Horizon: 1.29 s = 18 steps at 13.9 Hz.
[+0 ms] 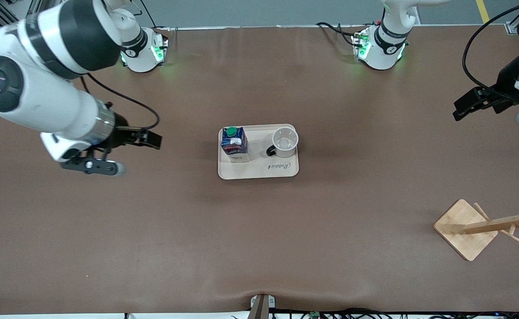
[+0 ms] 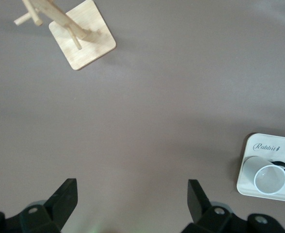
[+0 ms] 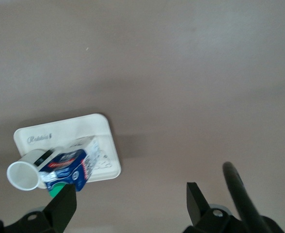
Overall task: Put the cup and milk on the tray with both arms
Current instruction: 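Open the right gripper and withdraw it from the milk carton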
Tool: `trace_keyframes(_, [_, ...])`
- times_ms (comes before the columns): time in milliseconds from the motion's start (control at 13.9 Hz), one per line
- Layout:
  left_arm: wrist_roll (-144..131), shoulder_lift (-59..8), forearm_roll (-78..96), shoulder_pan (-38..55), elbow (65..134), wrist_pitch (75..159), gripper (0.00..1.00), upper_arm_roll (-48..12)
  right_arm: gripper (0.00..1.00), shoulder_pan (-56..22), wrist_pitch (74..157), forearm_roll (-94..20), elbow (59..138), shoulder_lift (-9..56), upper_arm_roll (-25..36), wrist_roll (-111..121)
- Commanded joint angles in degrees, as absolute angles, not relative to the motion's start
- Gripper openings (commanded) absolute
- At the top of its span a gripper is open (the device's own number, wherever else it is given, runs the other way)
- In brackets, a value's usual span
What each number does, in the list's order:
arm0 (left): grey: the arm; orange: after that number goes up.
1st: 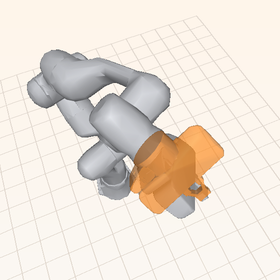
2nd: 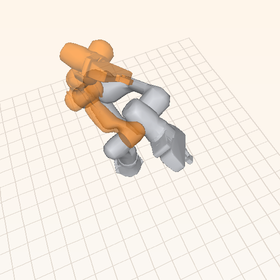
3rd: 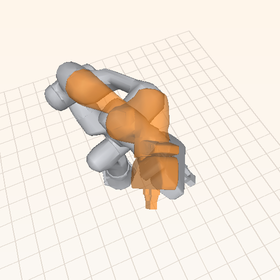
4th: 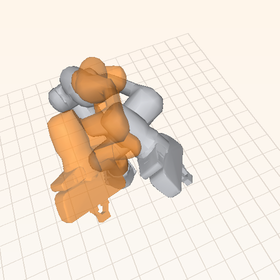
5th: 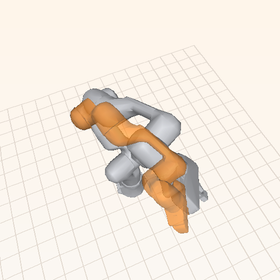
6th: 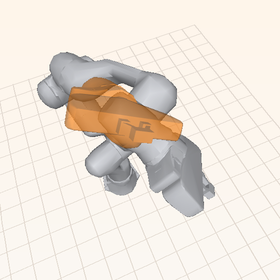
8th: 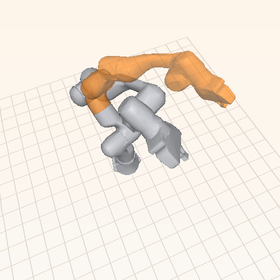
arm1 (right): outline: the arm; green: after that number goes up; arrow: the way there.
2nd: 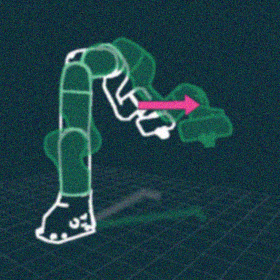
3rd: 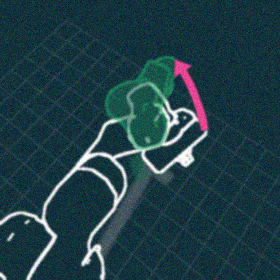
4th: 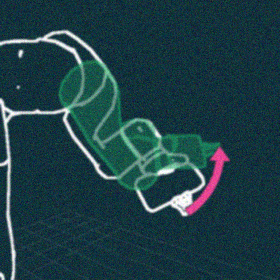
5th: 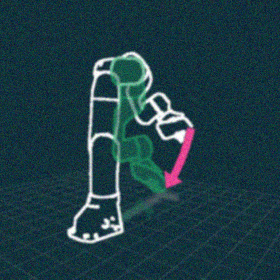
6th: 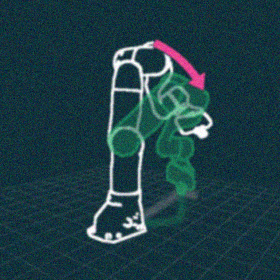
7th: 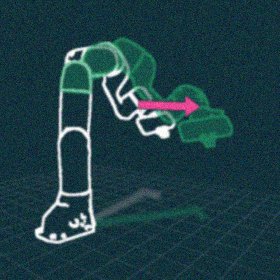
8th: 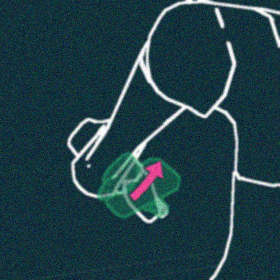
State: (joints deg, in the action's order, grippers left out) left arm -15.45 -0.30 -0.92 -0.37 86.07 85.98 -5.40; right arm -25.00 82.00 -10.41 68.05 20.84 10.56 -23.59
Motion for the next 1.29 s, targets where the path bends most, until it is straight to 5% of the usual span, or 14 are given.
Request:
trace_keyframes(0, [-14.7, 1.3, 0.0, -1.5, 85.8, 84.4, 1.00, -5.5, 1.00, -25.2, 81.2, -3.8, 70.1, 15.0, 9.8, -20.2])
trace_keyframes(430, [-14.8, 1.3, -0.4, -1.5, 85.8, 84.3, 1.00, -5.5, 1.00, -22.7, 92.5, -2.8, 88.7, 2.7, 9.9, -15.7])
trace_keyframes(861, [-14.9, 0.8, -0.7, -1.2, 85.6, 84.8, 1.00, -6.0, 1.00, -8.5, 84.3, -3.1, 87.1, 2.7, 9.9, -1.1])
trace_keyframes(1219, [-14.9, 0.5, -0.7, -1.1, 85.7, 84.9, 1.00, -6.0, 1.00, -5.8, 84.1, -1.3, 86.8, 0.6, 10.3, 0.0])
